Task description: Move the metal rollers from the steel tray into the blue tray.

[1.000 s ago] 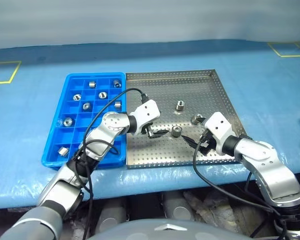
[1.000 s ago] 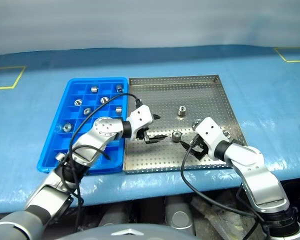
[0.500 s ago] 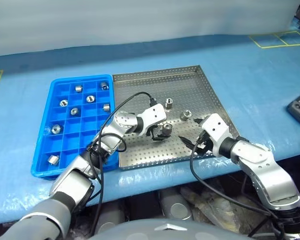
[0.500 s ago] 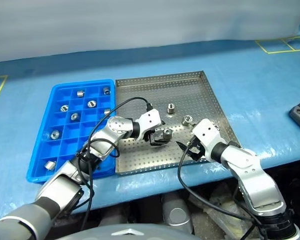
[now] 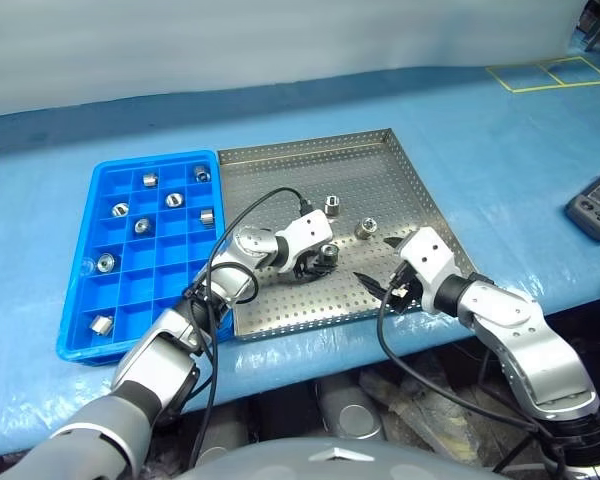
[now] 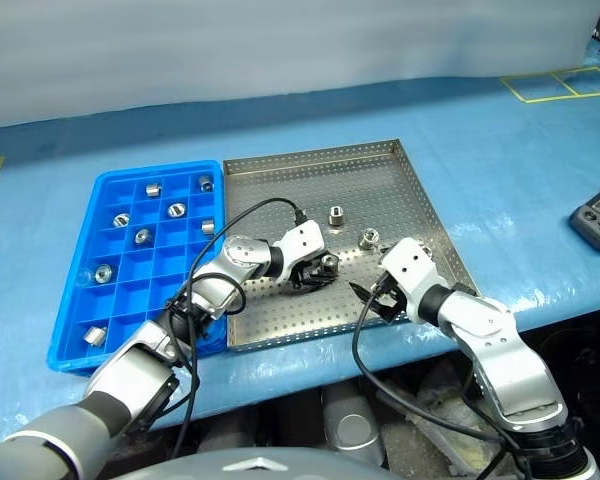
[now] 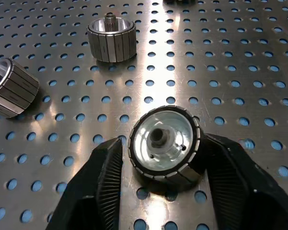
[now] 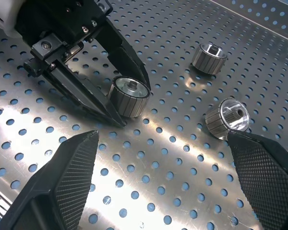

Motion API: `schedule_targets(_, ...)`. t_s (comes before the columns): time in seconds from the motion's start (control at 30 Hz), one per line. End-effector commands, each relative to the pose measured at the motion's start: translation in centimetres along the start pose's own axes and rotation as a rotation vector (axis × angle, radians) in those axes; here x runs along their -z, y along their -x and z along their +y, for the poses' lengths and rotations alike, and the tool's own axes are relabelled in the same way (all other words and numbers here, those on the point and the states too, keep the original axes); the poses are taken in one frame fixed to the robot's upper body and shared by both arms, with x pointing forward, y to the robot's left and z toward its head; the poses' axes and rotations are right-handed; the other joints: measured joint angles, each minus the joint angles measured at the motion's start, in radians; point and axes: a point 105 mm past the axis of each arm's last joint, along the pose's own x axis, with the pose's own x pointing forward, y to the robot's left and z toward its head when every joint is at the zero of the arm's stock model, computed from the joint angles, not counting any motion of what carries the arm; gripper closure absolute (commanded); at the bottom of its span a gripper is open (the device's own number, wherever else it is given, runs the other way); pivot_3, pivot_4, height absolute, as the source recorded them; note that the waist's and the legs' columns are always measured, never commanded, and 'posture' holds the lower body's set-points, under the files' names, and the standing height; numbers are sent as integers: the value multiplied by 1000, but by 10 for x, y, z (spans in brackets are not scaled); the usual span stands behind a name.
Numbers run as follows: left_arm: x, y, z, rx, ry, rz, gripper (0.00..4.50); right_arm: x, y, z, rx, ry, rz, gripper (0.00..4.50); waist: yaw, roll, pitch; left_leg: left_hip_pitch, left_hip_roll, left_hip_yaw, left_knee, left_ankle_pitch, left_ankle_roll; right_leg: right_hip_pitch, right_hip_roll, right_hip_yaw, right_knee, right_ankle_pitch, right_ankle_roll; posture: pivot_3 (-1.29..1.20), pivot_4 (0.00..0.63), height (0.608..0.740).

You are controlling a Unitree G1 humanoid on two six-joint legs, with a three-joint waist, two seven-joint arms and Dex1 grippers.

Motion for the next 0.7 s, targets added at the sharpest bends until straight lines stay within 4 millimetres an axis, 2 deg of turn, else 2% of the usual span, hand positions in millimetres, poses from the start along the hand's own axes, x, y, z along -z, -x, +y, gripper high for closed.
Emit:
schedule_targets(0.03,-6,3,2,-5,0,-37,1566,-13,0,-2,6,39,-47,0,0,0,0,0,0,0,0,0,0,0,0,0,0,0,0,-318,150,740)
schedule_targets(0.2,-7,5,2,-5,10,-53,2634,-14,-3,0,-6,43,-54,0,-3,0,0,0,0,0,0,0,0,0,0,0,0,0,0,-318,150,740)
schedule_targets(0.53,-12,10,6,-45,15,-91,2630,-15,-5,2,-21,46,-60,0,-2,0,0,0,0,0,0,0,0,0,0,0,0,0,0,-302,150,740)
schedule_targets(0.7,-25,34,18,-136,27,-166,2630,-16,-9,6,-52,40,-70,0,2,0,0,0,0,0,0,0,0,-1,0,1,0,0,0,-268,150,740)
